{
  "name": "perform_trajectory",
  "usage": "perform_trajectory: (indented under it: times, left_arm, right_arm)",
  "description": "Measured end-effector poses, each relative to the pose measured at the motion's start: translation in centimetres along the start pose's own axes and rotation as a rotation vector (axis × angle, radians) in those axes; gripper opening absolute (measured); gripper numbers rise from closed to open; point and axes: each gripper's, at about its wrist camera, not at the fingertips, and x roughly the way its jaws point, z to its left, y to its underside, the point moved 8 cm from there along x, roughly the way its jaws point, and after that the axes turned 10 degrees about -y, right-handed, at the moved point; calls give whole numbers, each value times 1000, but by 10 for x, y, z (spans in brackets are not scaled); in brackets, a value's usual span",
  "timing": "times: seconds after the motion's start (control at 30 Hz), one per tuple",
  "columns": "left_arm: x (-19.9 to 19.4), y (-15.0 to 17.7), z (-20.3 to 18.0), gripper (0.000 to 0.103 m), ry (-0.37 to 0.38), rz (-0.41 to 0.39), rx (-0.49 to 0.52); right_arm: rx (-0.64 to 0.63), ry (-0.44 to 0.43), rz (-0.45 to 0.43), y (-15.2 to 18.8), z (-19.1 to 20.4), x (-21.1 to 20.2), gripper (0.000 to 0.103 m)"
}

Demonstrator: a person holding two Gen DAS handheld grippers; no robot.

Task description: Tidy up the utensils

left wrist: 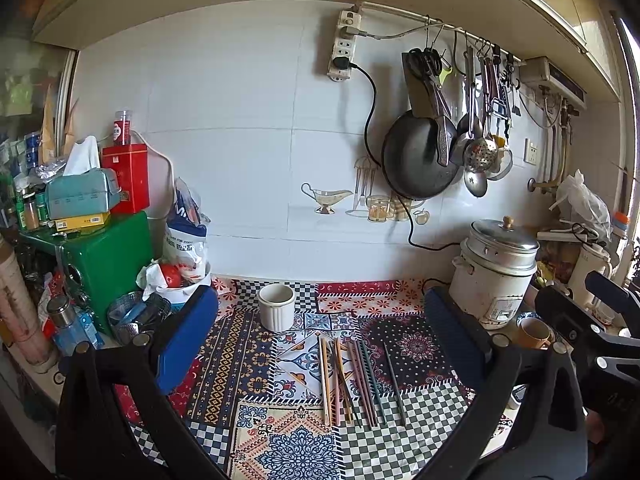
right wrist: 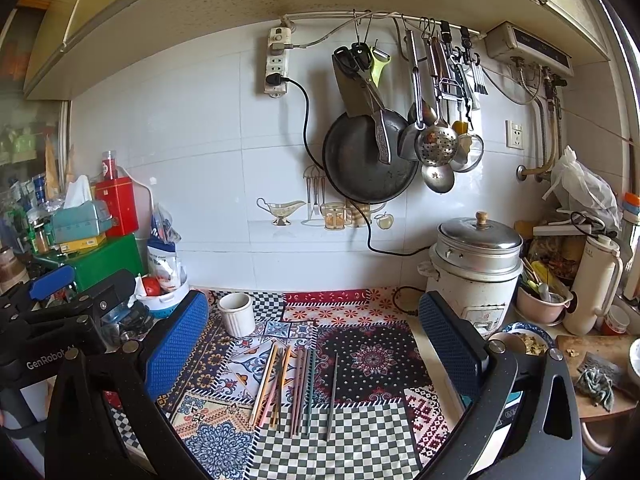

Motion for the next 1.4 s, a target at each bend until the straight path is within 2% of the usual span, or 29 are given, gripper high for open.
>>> perform_trajectory:
  times: [0.47, 0.7, 1.1, 1.23, 1.4]
  left_arm:
    - [7, -1, -3, 103, 3, 10, -5]
    - [28, 8, 3, 103, -27, 60, -6]
    - [101, 55, 20, 103, -119, 211, 2]
    - [132, 74, 20, 103, -144, 267, 38]
    - [172, 99, 16, 103, -127, 364, 28]
  right_arm:
    - [-4, 2, 10, 0, -1, 6, 103]
    - [7, 24, 56, 12, -7, 22, 103]
    - [30, 53, 286, 73, -31, 97, 103]
    - [37, 69, 374, 97, -44, 125, 103]
    - [34, 84, 479, 128, -63, 159, 103]
